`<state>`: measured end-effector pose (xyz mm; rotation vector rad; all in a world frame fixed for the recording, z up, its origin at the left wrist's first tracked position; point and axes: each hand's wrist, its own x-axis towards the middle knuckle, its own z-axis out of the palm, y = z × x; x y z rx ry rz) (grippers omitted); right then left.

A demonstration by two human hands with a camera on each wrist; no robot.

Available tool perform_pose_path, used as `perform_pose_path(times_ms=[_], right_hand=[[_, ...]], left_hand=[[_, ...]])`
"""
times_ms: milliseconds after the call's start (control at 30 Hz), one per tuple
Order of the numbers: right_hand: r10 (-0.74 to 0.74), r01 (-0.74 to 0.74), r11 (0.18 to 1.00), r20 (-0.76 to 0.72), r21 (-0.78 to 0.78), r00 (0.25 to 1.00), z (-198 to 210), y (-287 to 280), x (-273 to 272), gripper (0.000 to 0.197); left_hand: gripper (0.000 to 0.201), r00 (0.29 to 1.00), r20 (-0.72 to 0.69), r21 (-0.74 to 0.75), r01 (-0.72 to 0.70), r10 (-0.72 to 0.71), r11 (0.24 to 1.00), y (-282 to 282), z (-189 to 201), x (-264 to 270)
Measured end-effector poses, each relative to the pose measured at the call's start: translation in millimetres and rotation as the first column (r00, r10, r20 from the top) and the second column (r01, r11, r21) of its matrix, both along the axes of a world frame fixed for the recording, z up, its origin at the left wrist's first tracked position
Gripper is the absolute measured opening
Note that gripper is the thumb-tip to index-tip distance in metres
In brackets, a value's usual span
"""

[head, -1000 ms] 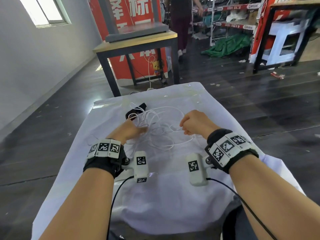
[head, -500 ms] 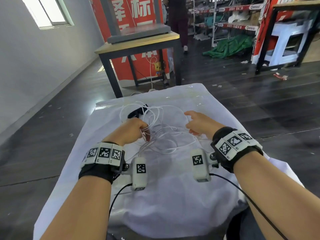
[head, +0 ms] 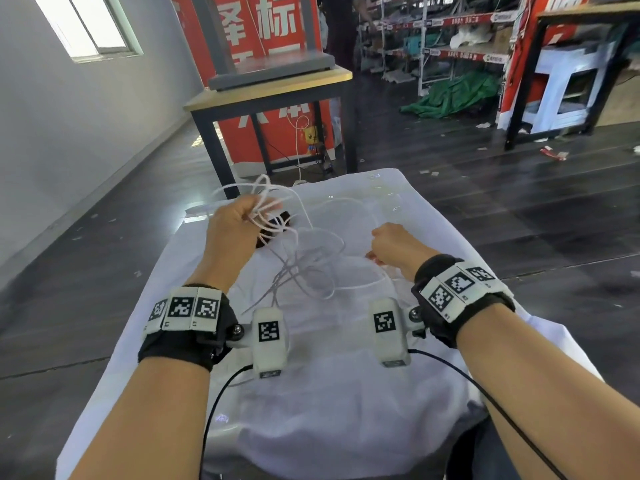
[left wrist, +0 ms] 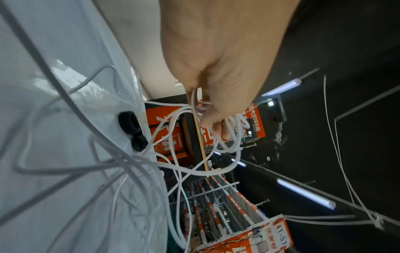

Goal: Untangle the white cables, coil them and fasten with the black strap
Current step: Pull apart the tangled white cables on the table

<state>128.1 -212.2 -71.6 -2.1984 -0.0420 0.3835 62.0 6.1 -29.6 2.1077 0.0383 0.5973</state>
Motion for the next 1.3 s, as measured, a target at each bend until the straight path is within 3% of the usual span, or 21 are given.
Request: perform_pose_path(times_ms=[100,167,233,367,500,700,800,933,1033,1100,1167,1233,1300], right_hand=[[-0.115,0.106,0.992,0.127,0.073,0.985,-2.6,-2.6,2.1,0.045],[-0.148,0.118,0.975,0.155,0.191,0.977,-4.8,-2.8,0.3,0.049],[-0.116,0.084,0.979,0.174,0.184,0.978,-2.2,-0.6,-2.4,0.049],[-0.001,-0.013,0.998,0.255,0.056,0.967,4.0,5.6,-8.0,0.048],[0.024,-0.053,0.996,0.38,0.067,0.925,10.4,5.9,-13.6,0.038],[0.048,-0.176,0.953,0.449,0.248,0.892,24.6,12.0,-20.7,0.027],[0.134,-0.269,0.928,0.441,0.258,0.887,24.7,17.5,-22.9,0.046],[0.199,-0.364,0.883,0.464,0.297,0.863,17.4,26.0,-24.2,0.086],[0.235,-0.427,0.843,0.492,0.326,0.838,19.2,27.3,-26.2,0.095],[0.284,-0.49,0.809,0.514,0.324,0.809,21.8,31.2,-27.3,0.088],[0.339,-0.525,0.815,0.535,0.243,0.774,20.5,33.6,-25.5,0.058],[0.385,-0.508,0.853,0.513,0.12,0.767,19.0,32.7,-23.4,0.024],[0.37,-0.463,0.883,0.486,0.083,0.792,17.5,28.8,-22.7,0.01]], left_hand=[[0.055,0.999,0.016,-0.153,-0.037,0.04,0.987,-0.7,5.7,-2.0],[0.068,0.999,-0.035,-0.223,-0.024,0.016,0.974,-0.3,8.9,-2.3],[0.073,0.994,-0.094,-0.272,0.037,-0.065,0.962,0.3,9.8,-2.4],[0.04,0.975,-0.171,-0.401,0.063,-0.142,0.914,-1.8,10.9,-8.4],[0.017,0.982,-0.05,-0.581,0.12,-0.182,0.805,2.4,15.6,-13.4],[0.027,0.947,0.029,-0.601,0.272,-0.32,0.752,-2.8,19.3,-22.2],[0.036,0.937,0.011,-0.575,0.292,-0.349,0.764,-8.6,19.8,-24.0],[0.051,0.927,0.002,-0.562,0.312,-0.375,0.766,-13.4,17.3,-24.2],[0.058,0.89,-0.056,-0.547,0.351,-0.452,0.76,-17.4,20.1,-25.6],[0.057,0.856,-0.116,-0.488,0.392,-0.503,0.78,-20.2,20.9,-26.6],[0.054,0.844,-0.191,-0.392,0.403,-0.502,0.827,-23.4,19.6,-26.0],[0.047,0.875,-0.262,-0.219,0.357,-0.407,0.908,-24.6,19.5,-24.8],[0.038,0.905,-0.303,-0.033,0.303,-0.299,0.952,-23.8,20.1,-22.8]])
